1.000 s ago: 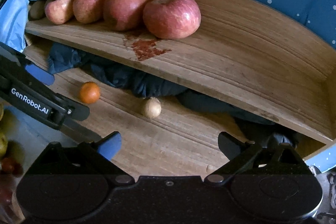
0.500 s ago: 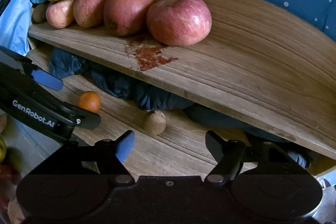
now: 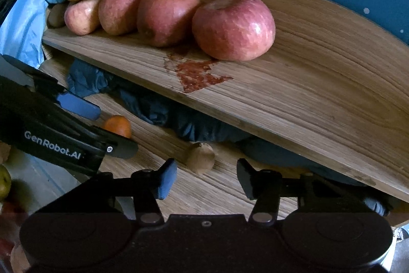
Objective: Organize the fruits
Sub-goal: 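Close the right tool on the brown fruit while the left tool grips the tangerine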
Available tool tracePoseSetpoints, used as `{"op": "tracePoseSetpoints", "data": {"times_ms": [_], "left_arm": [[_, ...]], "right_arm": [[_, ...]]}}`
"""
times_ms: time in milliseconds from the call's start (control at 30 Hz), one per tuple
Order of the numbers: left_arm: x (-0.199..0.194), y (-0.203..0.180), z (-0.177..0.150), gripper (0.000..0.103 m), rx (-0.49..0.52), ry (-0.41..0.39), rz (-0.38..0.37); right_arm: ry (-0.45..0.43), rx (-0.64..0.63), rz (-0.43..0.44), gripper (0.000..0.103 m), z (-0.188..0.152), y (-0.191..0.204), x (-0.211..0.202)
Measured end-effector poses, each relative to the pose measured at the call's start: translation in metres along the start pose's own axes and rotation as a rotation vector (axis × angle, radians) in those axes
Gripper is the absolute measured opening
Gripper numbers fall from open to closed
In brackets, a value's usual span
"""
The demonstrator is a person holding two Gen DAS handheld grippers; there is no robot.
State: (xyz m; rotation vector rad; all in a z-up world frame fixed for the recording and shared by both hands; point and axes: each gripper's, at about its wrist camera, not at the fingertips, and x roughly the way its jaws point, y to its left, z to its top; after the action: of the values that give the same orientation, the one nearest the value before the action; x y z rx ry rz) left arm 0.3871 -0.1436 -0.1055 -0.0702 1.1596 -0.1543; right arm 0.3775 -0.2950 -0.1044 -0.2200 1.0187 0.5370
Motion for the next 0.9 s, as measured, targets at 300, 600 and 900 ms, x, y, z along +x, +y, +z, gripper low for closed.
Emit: {"op": "tracePoseSetpoints", "data": {"times_ms": [300,600,900], "left_arm": [[-0.004,-0.007,0.005,0.049,0.021,-0.008,0.0],[-0.002,-0.007,0.006,0.036,-0.003,0.0,-0.004],[-0.005,0.0,0.004,0.035,-0.019,0.001,-0.016]], "right_arm": [[0.006,0.001,0.018,0.037,0.002,0.003,0.007],[0.001,-0.002,0.015,0.028,0.003,0.006,0.011],[-0.01,0.009,0.022,0.028,-0.002,0.005,0.0]]}}
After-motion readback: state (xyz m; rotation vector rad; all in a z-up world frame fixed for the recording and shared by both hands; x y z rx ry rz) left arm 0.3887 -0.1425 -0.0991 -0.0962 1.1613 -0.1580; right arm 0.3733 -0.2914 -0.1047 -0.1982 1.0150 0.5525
